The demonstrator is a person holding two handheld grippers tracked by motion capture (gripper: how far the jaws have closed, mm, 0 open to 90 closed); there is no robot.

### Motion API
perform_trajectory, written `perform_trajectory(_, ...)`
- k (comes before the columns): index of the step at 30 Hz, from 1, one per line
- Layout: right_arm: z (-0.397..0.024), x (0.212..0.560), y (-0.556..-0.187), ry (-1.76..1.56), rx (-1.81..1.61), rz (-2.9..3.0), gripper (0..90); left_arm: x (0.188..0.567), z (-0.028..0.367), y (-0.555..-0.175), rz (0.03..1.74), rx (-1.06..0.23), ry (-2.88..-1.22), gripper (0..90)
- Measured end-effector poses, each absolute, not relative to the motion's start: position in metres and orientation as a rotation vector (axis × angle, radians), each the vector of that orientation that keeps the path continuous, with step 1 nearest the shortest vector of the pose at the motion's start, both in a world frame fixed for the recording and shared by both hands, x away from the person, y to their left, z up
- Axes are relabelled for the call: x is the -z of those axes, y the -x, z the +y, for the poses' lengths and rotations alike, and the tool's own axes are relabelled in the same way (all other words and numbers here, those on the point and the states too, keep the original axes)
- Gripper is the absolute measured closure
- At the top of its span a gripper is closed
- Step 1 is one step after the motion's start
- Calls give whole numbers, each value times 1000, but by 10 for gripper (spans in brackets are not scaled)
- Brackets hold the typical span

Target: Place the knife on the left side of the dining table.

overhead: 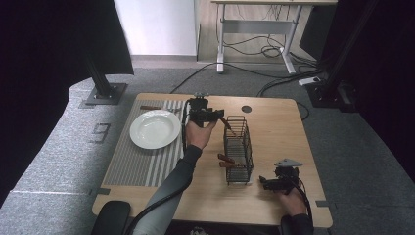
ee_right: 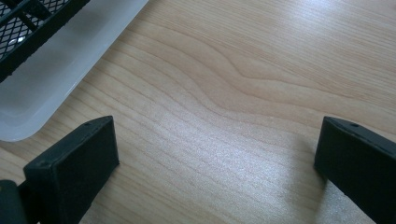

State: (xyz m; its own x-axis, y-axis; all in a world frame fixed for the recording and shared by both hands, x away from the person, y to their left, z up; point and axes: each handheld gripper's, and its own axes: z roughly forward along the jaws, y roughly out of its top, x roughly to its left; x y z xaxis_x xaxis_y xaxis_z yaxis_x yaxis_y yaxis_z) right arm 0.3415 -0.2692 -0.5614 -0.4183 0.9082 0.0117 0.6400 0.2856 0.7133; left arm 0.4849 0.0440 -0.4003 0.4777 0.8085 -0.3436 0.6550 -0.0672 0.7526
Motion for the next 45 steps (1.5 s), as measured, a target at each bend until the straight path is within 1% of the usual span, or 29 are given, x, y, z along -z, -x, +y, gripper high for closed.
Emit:
perform_trajectory(1, -269, 561, -341, -1395, -917, 2162, 0, 402, 43, -485, 1242, -193, -1787, 485)
perform_trajectory(2, -269, 561, -341, -1396, -917, 2163, 0, 403, 42, -485, 1243, -177, -1789, 542)
perform_trajectory(4, -269, 561, -341, -1397, -917, 2163, 0, 404, 42, -485, 1246, -164, -1787, 587)
perform_trajectory(5, -269, 561, -341, -1397, -917, 2163, 0, 406, 42, -486, 1249, -155, -1779, 587)
perform_trajectory(6, -269, 561, -341, -1396, -917, 2163, 0, 406, 42, -486, 1251, -145, -1767, 659)
perform_trajectory(8, -269, 561, -341, -1397, -917, 2163, 0, 407, 42, -485, 1244, -129, -1763, 711)
perform_trajectory(10, -269, 561, -341, -1397, -917, 2163, 0, 407, 42, -485, 1240, -120, -1756, 726)
perform_trajectory(16, -269, 561, -341, -1397, -917, 2163, 0, 408, 45, -483, 1223, -49, -1714, 760)
perform_trajectory(20, -269, 561, -341, -1394, -917, 2163, 0, 406, 44, -481, 1198, -44, -1710, 790)
perform_trajectory(25, -269, 561, -342, -1393, -917, 2163, 0, 401, 47, -479, 1184, -43, -1692, 800)
perform_trajectory(37, -269, 561, -341, -1396, -917, 2162, 0, 366, 69, -469, 1133, -93, -1661, 801)
perform_trajectory(45, -269, 561, -341, -1396, -916, 2164, 0, 334, 90, -457, 1092, -123, -1636, 801)
